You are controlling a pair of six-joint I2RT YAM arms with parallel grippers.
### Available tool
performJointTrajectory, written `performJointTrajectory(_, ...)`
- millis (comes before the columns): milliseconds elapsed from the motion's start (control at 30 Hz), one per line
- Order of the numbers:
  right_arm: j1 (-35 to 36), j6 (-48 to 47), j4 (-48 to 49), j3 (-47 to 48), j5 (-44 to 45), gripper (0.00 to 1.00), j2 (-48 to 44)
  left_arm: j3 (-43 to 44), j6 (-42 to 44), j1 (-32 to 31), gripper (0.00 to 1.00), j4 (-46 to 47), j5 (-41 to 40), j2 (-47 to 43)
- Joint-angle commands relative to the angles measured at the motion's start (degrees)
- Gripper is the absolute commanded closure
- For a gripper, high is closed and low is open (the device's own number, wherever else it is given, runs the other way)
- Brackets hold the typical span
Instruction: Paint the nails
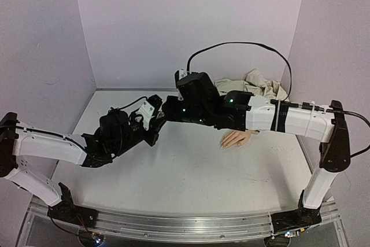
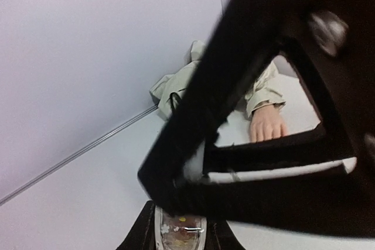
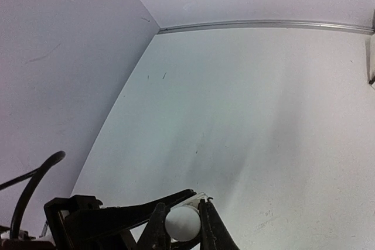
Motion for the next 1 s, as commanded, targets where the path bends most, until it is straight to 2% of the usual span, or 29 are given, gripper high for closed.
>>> performJointTrajectory(0,4.6,-6.6,0.6,-2.3,-11.1,0.63,-4.7,-2.3,-11.0,-1.5,1.00,10.3,2.4,-5.4)
performJointTrajectory(33,4.5,-8.1,0.6,-2.9,-11.5,0.52,-6.0,-2.5,-12.0,-1.5,1.00,7.2,1.8,-6.3)
performJointTrajectory(133,3.9,-12.2,0.7,-6.9,-11.5,0.28,-10.6,-2.4,-17.3,-1.4,1.00,-2.9,1.7,-9.2)
performJointTrajectory(267,2.6,-19.5,3.9,-13.8,-12.9,0.12,-17.9,-3.5,-23.5,-0.6,1.00,-12.6,7.6,-13.8)
performJointTrajectory(333,0.2,-23.4,5.0,-16.4,-20.0,0.08,-20.0,-3.6,-26.5,0.5,1.00,-16.2,13.9,-15.8)
performJointTrajectory(433,-5.7,-28.5,5.0,-18.5,-41.4,0.08,-19.7,-3.7,-29.8,1.8,1.00,-17.3,27.7,-19.0)
performJointTrajectory(533,-7.7,-31.6,8.0,-19.9,-51.6,0.07,-19.2,-2.5,-30.2,2.1,1.00,-17.3,40.8,-20.8)
performJointTrajectory(600,-8.9,-31.5,10.6,-19.2,-59.5,0.10,-18.1,-2.0,-30.0,2.2,1.00,-17.2,46.6,-22.0)
performJointTrajectory(800,-10.4,-28.5,13.2,-12.9,-73.9,0.30,-12.5,-2.4,-29.4,2.2,1.00,-17.2,53.5,-25.0)
performJointTrajectory(967,-10.3,-25.2,17.7,-12.5,-81.2,0.34,-10.4,-2.6,-29.2,2.2,1.00,-17.2,54.3,-25.6)
